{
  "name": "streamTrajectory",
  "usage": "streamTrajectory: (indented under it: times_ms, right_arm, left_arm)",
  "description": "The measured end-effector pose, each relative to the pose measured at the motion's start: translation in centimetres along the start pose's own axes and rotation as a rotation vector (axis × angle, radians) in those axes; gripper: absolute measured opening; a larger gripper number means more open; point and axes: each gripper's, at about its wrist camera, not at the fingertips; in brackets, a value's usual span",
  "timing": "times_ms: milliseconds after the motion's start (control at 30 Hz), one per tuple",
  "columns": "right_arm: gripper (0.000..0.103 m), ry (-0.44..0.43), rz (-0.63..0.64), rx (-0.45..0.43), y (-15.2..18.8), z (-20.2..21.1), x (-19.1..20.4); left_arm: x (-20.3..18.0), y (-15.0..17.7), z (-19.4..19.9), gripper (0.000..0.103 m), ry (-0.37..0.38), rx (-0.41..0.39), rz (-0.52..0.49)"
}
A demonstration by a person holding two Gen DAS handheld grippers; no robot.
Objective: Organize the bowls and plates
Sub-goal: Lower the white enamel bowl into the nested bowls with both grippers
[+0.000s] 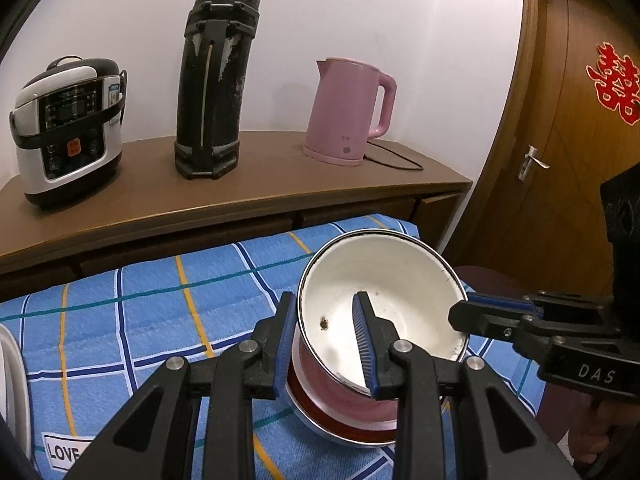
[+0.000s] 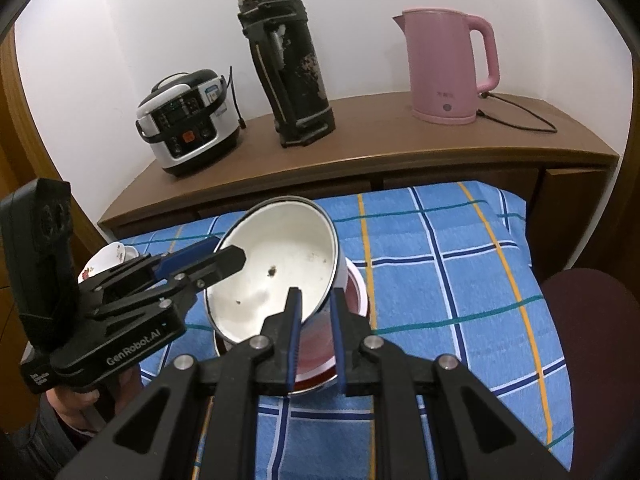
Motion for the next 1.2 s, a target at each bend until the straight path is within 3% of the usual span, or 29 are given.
streamTrajectory:
  times_ms: [1200]
  right_arm:
    - [0.016,0.013,-0.004,0.025,0.4,-0.4,-0.5]
  left_arm:
    - [-0.5,0.7,-1.2,0.031,-0.005,0.058,-0.043]
Point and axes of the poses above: each gripper's, at about its wrist camera, not at the fingertips, and z roughly against the way its jaws point, x to its left, y to its underside, and after that the axes turned 2 degrees about -z, right-handed
